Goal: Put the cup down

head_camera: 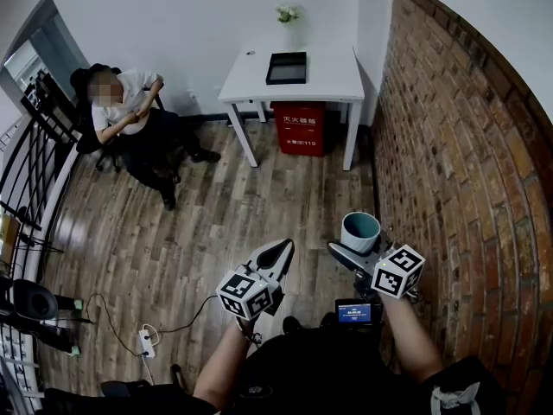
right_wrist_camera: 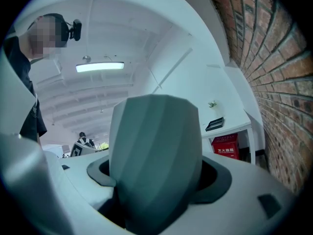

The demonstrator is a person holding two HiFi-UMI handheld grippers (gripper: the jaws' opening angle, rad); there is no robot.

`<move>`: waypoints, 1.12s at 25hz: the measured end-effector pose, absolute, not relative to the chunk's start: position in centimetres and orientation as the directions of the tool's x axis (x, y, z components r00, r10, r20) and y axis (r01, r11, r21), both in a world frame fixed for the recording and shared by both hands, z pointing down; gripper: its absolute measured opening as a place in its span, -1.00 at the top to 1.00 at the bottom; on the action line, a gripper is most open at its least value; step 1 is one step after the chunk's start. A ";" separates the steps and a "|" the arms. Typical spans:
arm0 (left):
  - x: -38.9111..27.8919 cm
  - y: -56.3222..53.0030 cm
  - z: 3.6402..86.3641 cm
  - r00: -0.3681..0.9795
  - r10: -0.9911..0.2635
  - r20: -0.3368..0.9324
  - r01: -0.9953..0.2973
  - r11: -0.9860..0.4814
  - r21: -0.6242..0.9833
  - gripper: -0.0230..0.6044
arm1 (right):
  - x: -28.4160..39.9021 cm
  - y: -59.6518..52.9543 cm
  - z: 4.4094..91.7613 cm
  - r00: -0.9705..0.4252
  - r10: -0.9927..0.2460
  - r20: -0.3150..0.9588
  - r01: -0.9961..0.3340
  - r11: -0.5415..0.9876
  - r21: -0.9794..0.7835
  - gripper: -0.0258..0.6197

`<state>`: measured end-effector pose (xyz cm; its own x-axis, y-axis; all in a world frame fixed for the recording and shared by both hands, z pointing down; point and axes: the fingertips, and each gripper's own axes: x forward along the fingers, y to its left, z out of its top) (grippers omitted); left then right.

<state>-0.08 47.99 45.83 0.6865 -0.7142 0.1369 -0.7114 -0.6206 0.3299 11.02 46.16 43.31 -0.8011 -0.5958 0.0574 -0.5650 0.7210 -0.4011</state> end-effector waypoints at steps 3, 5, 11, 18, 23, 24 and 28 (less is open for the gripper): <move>-0.1 48.0 45.9 0.686 -0.714 0.139 -0.712 -0.620 0.329 0.90 | 11.1 46.2 43.2 -0.798 -0.600 0.063 -0.571 0.717 -0.401 -0.30; -0.1 47.9 45.9 0.685 -0.715 0.140 -0.713 -0.619 0.328 0.90 | 11.2 46.1 43.5 -0.798 -0.599 0.064 -0.571 0.718 -0.399 -0.30; 0.3 47.8 46.0 0.683 -0.716 0.143 -0.715 -0.615 0.331 0.90 | 11.5 45.9 43.8 -0.802 -0.594 0.062 -0.566 0.723 -0.396 -0.30; 1.1 47.0 46.1 0.678 -0.722 0.139 -0.718 -0.609 0.337 0.90 | 12.4 45.2 44.1 -0.805 -0.589 0.074 -0.564 0.720 -0.404 -0.30; 2.3 46.4 46.4 0.667 -0.734 0.128 -0.725 -0.599 0.340 0.90 | 13.9 44.0 44.6 -0.809 -0.584 0.064 -0.557 0.728 -0.401 -0.30; 2.4 46.2 46.6 0.663 -0.738 0.125 -0.727 -0.596 0.340 0.90 | 14.1 43.7 44.7 -0.810 -0.584 0.063 -0.556 0.728 -0.401 -0.30; 3.2 45.0 47.6 0.660 -0.738 0.138 -0.732 -0.592 0.337 0.90 | 15.0 42.7 45.3 -0.811 -0.579 0.083 -0.558 0.724 -0.406 -0.30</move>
